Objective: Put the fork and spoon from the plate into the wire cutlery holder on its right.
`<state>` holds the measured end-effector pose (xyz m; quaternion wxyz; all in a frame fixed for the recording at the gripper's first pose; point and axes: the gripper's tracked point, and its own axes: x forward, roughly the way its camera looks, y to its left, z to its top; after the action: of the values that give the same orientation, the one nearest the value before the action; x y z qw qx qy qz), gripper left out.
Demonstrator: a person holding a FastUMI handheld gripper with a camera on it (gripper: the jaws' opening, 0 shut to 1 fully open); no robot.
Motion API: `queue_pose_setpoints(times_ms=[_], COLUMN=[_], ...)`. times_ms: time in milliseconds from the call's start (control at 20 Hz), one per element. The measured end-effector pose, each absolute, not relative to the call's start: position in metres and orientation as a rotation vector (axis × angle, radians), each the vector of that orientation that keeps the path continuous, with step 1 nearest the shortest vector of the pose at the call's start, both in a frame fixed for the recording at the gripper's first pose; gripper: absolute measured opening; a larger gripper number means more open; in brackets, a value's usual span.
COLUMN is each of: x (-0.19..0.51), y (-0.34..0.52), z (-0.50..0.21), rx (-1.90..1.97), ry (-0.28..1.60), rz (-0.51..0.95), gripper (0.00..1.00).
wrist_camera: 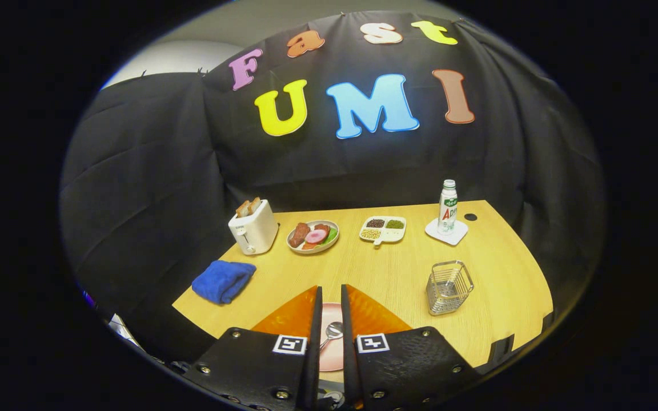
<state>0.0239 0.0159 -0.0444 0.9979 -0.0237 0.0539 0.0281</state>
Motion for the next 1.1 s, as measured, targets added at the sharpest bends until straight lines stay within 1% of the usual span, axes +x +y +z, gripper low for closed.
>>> queue_pose_setpoints(times_ms=[450,700,1100], x=[0.058,0.076,0.091], y=[0.027,0.031,0.033], z=[-0.120,-0.175,-0.228], rx=[0.019,0.132,0.226], ry=[0.292,0.418,0.531], rz=[0.071,0.011,-0.095], gripper=[0.18,0.18,0.18])
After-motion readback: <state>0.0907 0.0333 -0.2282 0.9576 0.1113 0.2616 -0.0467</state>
